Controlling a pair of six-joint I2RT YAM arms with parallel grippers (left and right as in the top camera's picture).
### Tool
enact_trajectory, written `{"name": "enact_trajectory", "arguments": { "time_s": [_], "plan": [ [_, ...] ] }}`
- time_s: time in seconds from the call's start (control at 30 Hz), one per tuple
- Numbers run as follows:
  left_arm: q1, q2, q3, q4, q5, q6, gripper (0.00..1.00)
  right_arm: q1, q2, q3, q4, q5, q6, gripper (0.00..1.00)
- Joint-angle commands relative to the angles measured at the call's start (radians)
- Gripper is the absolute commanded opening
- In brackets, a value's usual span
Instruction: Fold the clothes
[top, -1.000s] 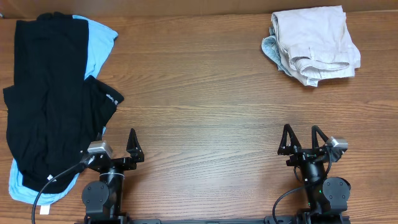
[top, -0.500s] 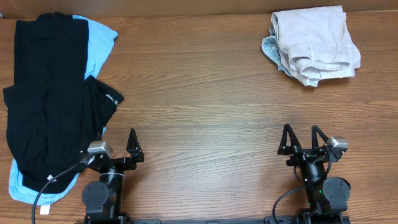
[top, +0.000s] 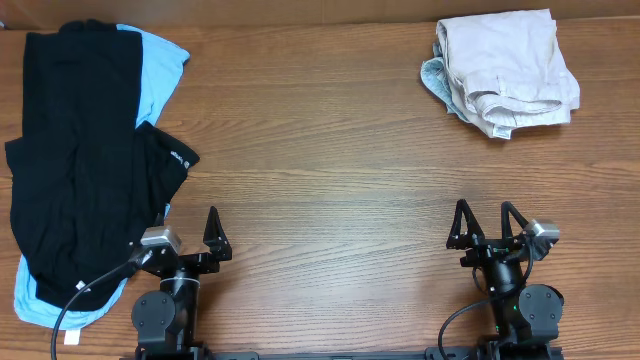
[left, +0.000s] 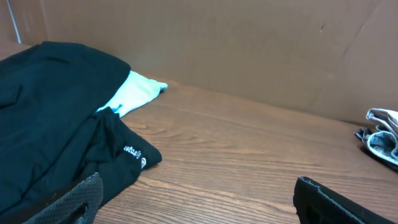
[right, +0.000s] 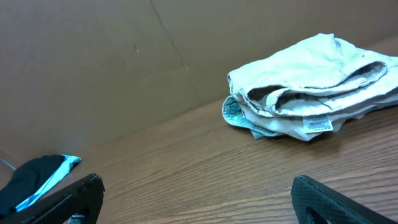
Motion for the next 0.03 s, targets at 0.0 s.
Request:
{"name": "enact_trajectory", "arguments": {
  "time_s": [0.0],
  "plan": [
    [0.010, -0.010, -0.004, -0.002, -0.010, 0.009, 1.00, 0.005, -0.008, -0.010, 0.007, 0.013, -0.006, 1.00]
  ]
}}
